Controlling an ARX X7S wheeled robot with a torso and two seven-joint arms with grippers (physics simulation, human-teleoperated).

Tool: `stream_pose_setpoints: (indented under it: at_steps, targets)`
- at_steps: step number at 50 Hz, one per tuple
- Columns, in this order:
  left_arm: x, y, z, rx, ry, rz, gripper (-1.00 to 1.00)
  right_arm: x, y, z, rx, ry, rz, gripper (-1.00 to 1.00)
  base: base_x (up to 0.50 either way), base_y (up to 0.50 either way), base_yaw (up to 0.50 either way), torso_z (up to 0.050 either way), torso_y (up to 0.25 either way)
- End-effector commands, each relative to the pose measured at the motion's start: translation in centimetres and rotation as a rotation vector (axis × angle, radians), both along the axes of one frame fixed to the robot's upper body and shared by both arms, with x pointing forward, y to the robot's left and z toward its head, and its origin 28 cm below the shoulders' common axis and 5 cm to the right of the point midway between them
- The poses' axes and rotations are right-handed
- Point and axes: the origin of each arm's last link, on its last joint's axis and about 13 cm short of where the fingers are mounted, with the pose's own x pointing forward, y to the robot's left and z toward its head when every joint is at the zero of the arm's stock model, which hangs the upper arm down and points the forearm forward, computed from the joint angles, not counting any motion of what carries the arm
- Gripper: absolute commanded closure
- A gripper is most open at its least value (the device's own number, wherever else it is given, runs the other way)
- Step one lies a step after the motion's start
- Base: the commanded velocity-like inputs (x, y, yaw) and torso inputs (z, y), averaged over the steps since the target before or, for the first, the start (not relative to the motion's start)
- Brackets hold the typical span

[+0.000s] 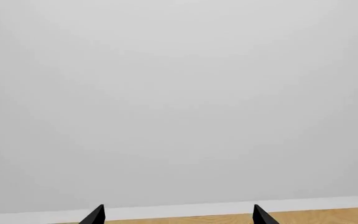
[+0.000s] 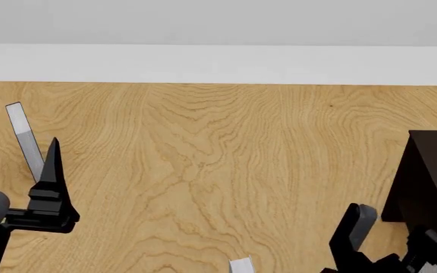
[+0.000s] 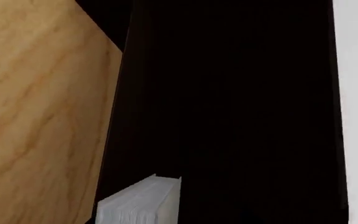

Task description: Pick up the book on the right and place it on the cabinet shelf.

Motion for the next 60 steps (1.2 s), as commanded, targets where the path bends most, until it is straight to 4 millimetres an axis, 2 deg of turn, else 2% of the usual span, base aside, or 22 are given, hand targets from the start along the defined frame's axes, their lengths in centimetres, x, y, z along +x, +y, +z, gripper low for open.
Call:
stream_pose_setpoints:
  at_steps: [1,13,33,41,48,60]
  targets:
    - [0.0,0.0,0.0,-0.001,0.000,-0.002,-1.00,1.4,1.0,1.3,-0.070,-0.068,0.089,-1.00,0.00,0.00,0.00,0.000,0.000]
    - [0.0,0.0,0.1,-0.003,-0.001,-0.001,-1.00,1.9,1.9,1.6,-0.041,-0.098,0.118,-1.00,0.00,0.00,0.00,0.000,0.000]
    - [-0.1,0.0,0.2,-0.005,-0.004,0.001,-1.00,1.5,2.0,0.6,0.039,-0.136,0.095,-1.00,0.00,0.00,0.00,0.000,0.001]
    - [-0.1,0.0,0.1,-0.003,-0.003,-0.001,-1.00,1.9,2.5,0.4,0.171,-0.222,0.091,-1.00,0.00,0.00,0.00,0.000,0.000]
    - [-0.2,-0.1,0.1,0.000,-0.001,-0.005,-1.00,0.2,2.6,1.9,0.270,-0.317,0.091,-1.00,0.00,0.00,0.00,0.000,0.000]
    - [-0.3,-0.1,0.2,-0.002,-0.003,-0.006,-1.00,-1.5,3.1,3.0,0.425,-0.413,0.090,-1.00,0.00,0.00,0.00,0.000,0.000]
